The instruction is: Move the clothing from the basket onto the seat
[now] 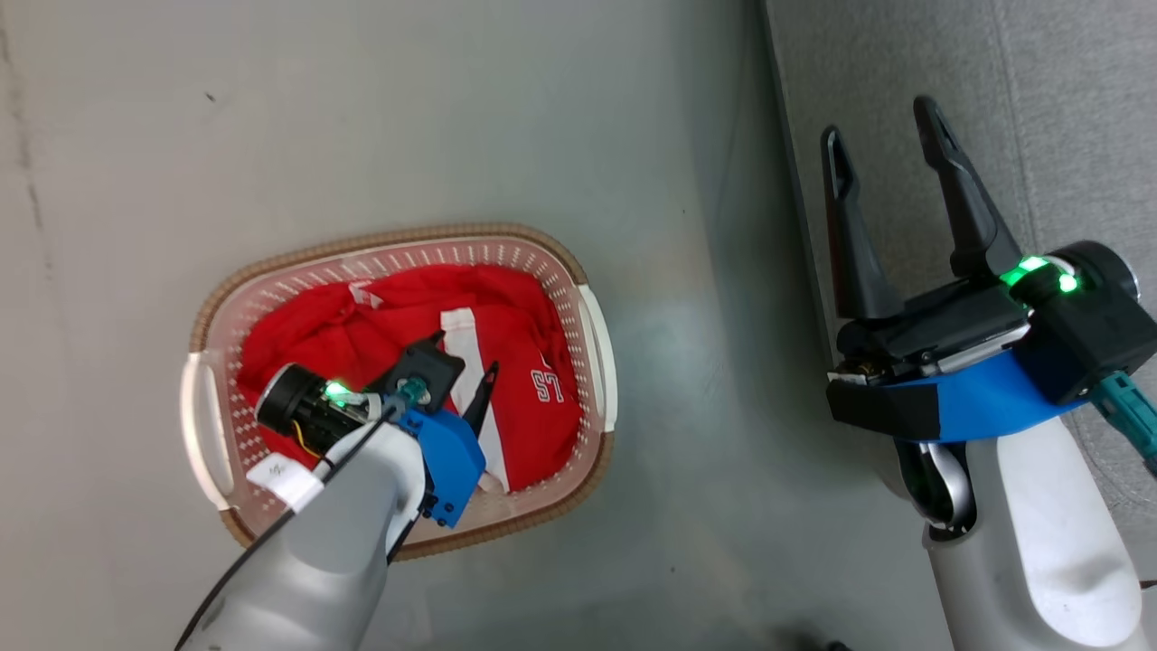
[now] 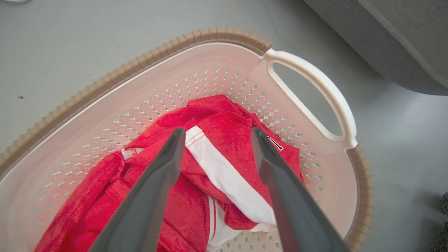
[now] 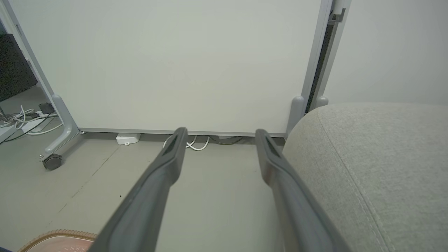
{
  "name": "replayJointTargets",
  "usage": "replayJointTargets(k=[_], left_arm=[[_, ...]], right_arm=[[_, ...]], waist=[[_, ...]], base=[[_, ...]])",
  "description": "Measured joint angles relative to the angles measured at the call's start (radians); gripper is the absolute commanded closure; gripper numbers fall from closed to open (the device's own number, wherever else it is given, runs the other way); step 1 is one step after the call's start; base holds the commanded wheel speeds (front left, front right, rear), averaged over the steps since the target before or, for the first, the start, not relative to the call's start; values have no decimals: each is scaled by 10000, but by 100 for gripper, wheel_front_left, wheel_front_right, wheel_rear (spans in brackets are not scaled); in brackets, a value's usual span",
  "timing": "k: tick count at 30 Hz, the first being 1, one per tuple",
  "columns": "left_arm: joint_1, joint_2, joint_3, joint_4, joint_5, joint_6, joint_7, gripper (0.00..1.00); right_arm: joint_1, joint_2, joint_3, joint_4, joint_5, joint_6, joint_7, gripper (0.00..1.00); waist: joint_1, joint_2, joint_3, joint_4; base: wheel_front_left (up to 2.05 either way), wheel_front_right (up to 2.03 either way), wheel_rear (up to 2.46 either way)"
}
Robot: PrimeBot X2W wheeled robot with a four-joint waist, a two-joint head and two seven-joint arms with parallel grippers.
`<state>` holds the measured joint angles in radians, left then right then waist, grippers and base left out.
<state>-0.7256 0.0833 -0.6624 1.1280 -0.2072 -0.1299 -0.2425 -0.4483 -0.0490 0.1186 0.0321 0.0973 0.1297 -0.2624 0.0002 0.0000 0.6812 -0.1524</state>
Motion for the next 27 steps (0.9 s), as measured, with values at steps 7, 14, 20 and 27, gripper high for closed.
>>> replayJointTargets(k=[7,14,20,27], left_arm=[[-601,56,-696,725,-1712,0,1371,0],[-891,339,-1381,566,-3246,0,2719,0],[-996,439,-1595,351,-4719,0,3937,0],[-1234,686,-2056,-293,-5946,0,4721,0]], right_arm=[[-366,0,61,-512,-86,0,0,0],[-533,0,75,-888,-161,0,0,0],[-597,0,82,-1164,-161,0,-2,0],[-736,0,142,-1390,-142,0,0,0]], waist=[[0,0,1018,-205],[0,0,1863,-375],[-1,0,2335,-438],[-1,0,2799,-507]], base=[[0,0,0],[0,0,0],[0,0,0],[0,0,0]])
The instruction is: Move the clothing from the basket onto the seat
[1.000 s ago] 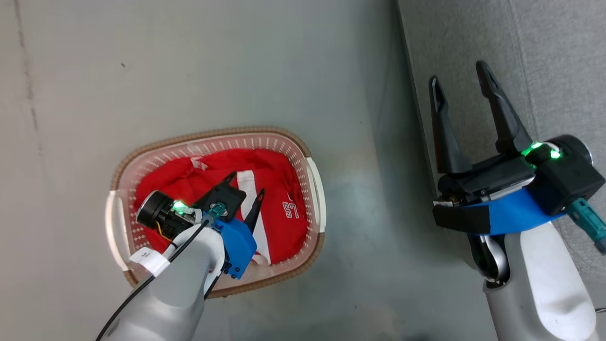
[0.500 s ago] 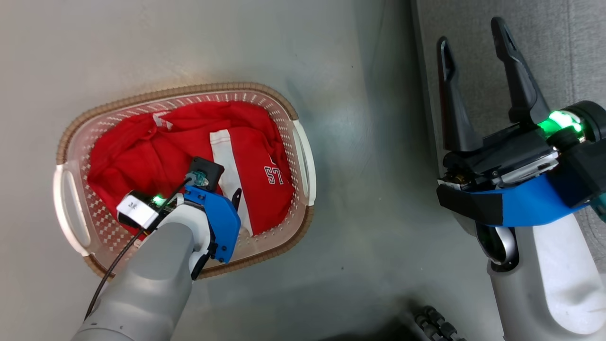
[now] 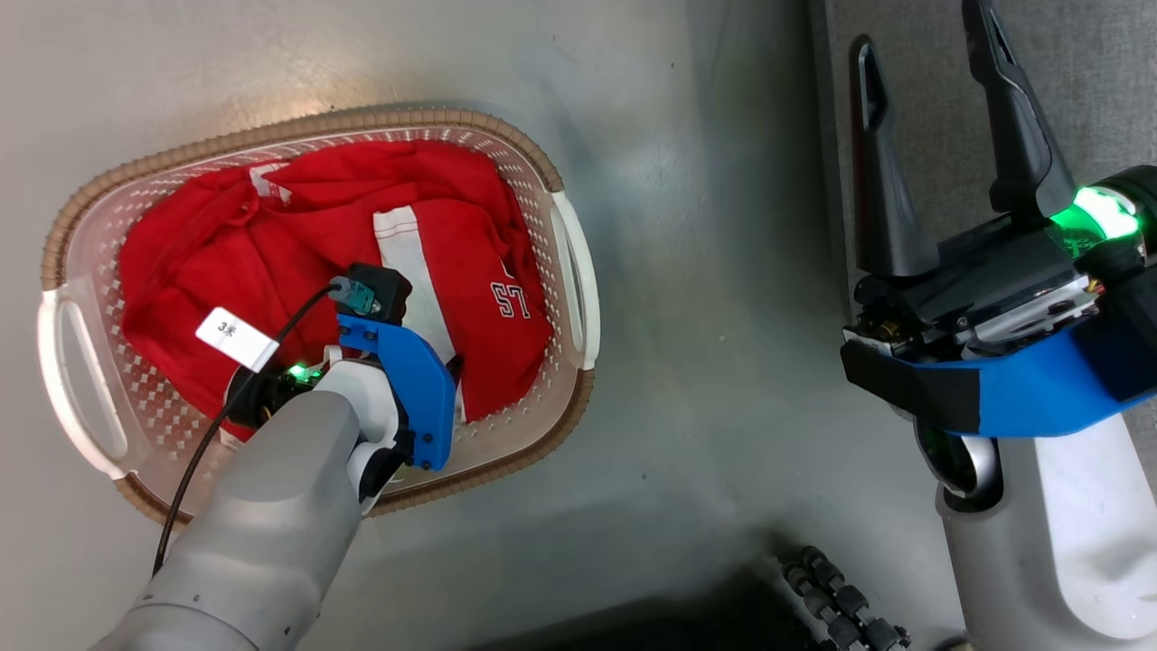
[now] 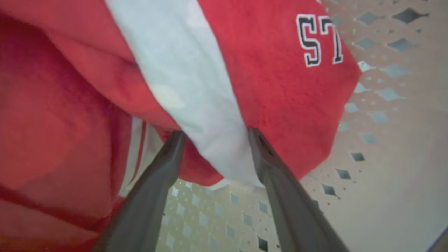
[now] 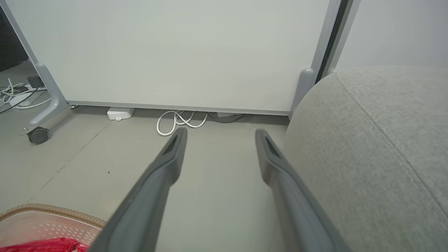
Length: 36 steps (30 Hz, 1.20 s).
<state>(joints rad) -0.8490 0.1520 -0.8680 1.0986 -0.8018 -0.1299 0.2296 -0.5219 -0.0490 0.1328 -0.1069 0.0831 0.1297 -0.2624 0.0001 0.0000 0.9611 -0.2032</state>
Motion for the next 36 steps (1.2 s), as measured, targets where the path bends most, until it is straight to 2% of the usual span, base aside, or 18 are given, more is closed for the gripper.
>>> replayJointTargets(k=[7,11,12,13,14,26,36], left_arm=[[-318,107,-617,-276,-798,0,0,0],[-424,142,-1306,-364,-915,0,-27,0],[-485,190,-1488,-322,-867,0,-125,62],[-558,242,-1615,-314,-872,0,-203,69],[-618,276,-1726,-326,-901,0,-305,100],[-645,516,-3087,-767,-1952,0,-1283,100],[-517,328,-3733,-1011,-2554,0,-3033,100]], right_arm=[[-42,0,58,-94,81,2,0,0],[-63,0,27,-136,90,2,0,0],[-68,0,17,-136,88,2,0,0],[-71,0,10,-132,88,2,0,0],[-81,0,8,-128,88,2,0,0],[-220,0,21,-40,90,8,0,0],[-86,2,56,284,29,8,0,0]], waist=[[0,0,403,-94],[0,0,559,-96],[0,0,578,-85],[0,0,590,-72],[0,0,595,-57],[0,0,205,95],[-1,0,-763,406]], base=[[0,0,0],[0,0,0],[0,0,0],[0,0,0],[0,0,0],[0,0,0],[0,0,0]])
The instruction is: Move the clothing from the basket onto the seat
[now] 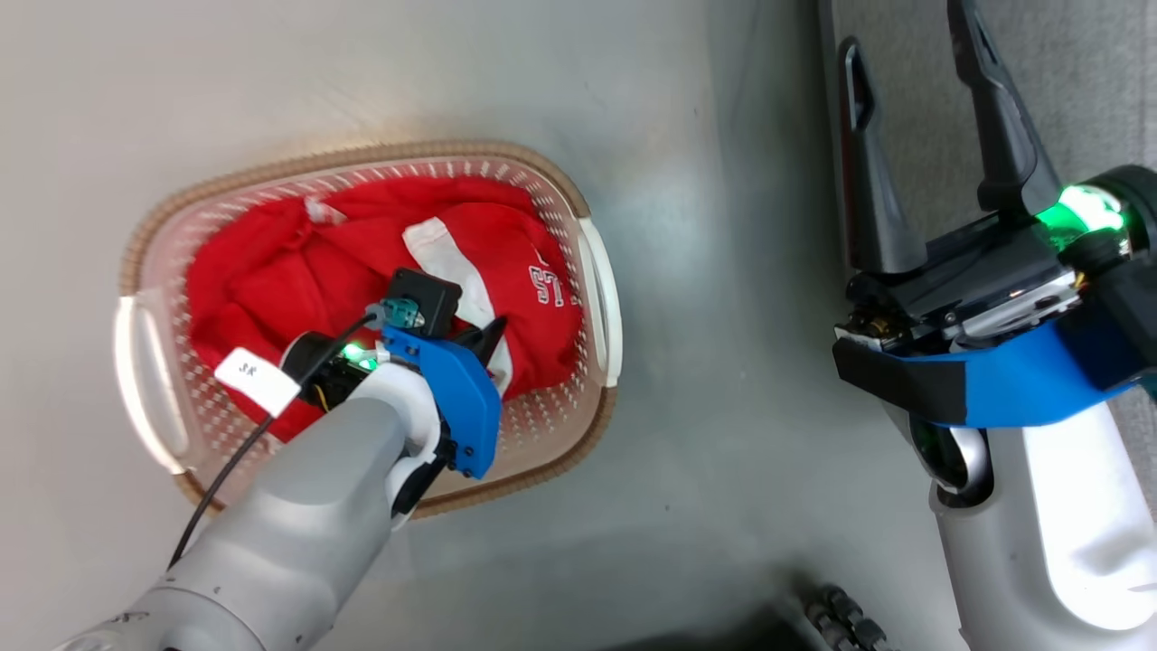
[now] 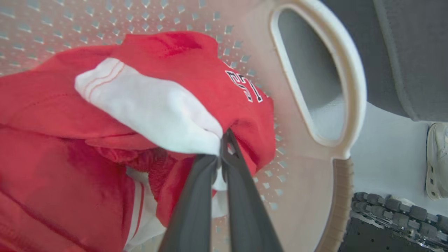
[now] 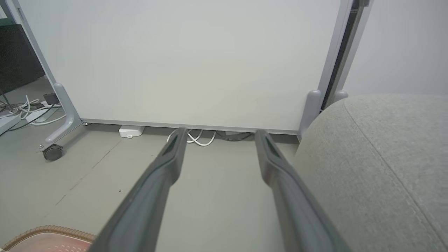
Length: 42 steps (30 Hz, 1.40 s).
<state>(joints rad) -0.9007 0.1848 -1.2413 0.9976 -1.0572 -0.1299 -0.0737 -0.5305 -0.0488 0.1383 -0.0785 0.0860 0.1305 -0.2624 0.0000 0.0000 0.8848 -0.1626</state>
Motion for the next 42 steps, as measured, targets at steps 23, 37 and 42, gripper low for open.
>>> replayJointTargets(k=[23,37,42], left_arm=[[1165,79,1672,-867,556,0,-1879,100],[1828,339,4355,-2581,3400,0,-1881,100],[1825,339,4817,-3187,4033,0,-1881,100]], right_arm=[[1713,2,-146,957,-360,0,0,0],[2731,2,-222,1250,-226,0,0,0],[3039,0,-242,1317,-165,0,0,0]], waist=[[-3,1,-4206,1122],[-2,1,-6197,1560],[-2,0,-6780,1675]], base=[[0,0,0],[0,0,0],[0,0,0]])
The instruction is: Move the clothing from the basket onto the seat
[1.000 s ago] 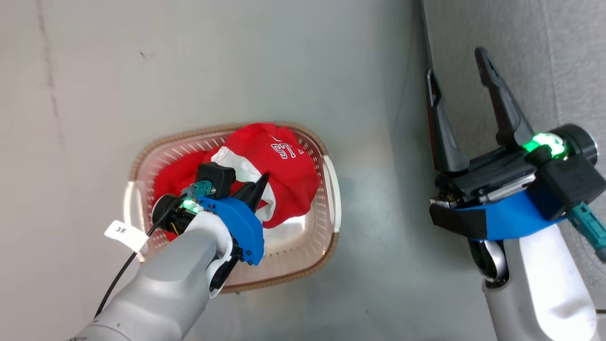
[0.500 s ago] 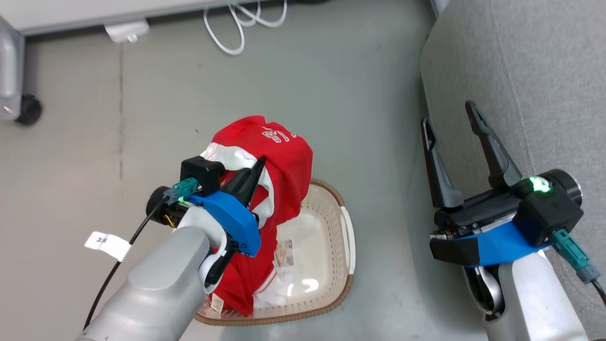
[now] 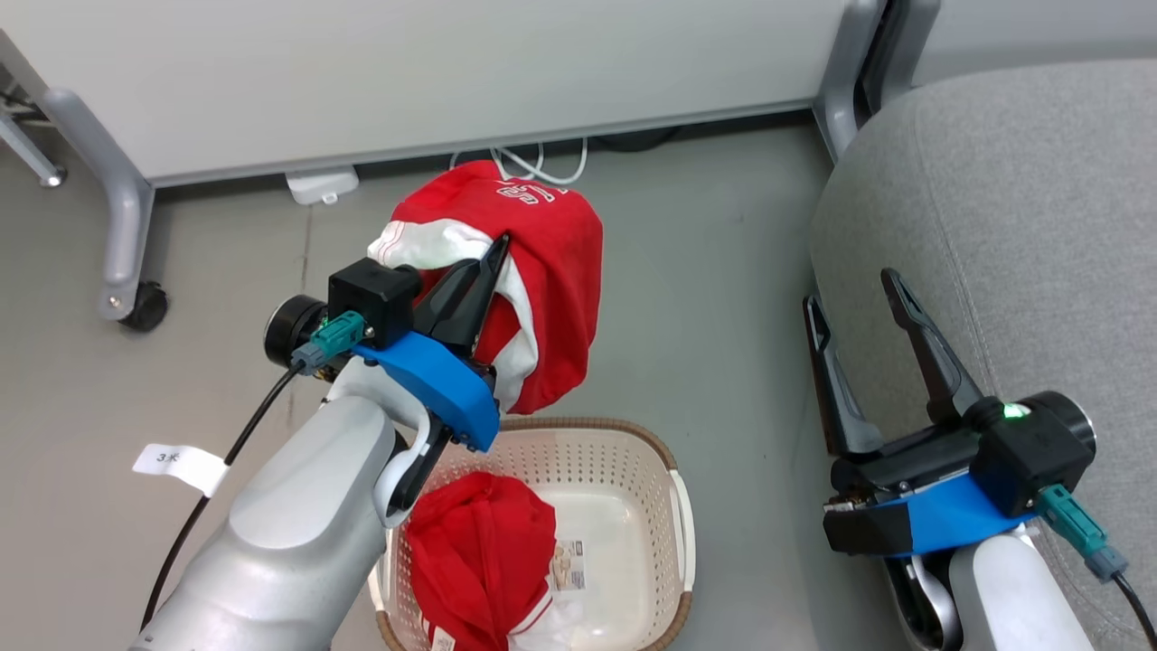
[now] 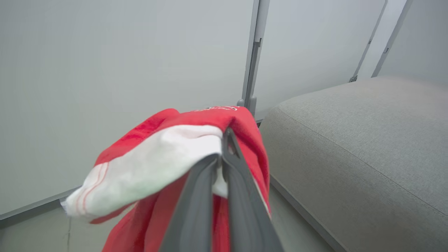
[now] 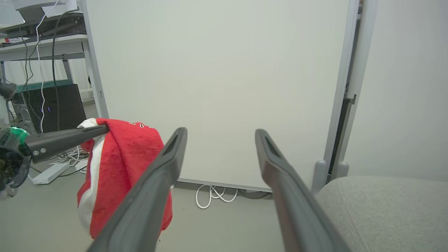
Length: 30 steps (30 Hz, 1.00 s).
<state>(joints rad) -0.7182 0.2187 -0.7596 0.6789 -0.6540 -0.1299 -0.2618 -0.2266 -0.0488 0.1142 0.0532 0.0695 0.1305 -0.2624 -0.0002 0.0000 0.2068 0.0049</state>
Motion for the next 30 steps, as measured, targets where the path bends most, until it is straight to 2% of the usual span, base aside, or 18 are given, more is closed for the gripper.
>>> replayJointTargets(k=[8,15,30], left_arm=[[-54,-35,-146,-456,184,0,27,100],[-77,31,-397,-1001,10,6,485,100],[48,357,-550,-2314,-35,441,1022,100]], right_arm=[[542,2,-38,102,109,0,0,0],[857,2,-17,148,155,0,0,0],[1047,2,65,119,215,0,0,0]], waist=[[0,0,-808,154],[0,0,-1272,294],[1,0,-1417,359]], base=[[0,0,0],[0,0,0],[0,0,0]])
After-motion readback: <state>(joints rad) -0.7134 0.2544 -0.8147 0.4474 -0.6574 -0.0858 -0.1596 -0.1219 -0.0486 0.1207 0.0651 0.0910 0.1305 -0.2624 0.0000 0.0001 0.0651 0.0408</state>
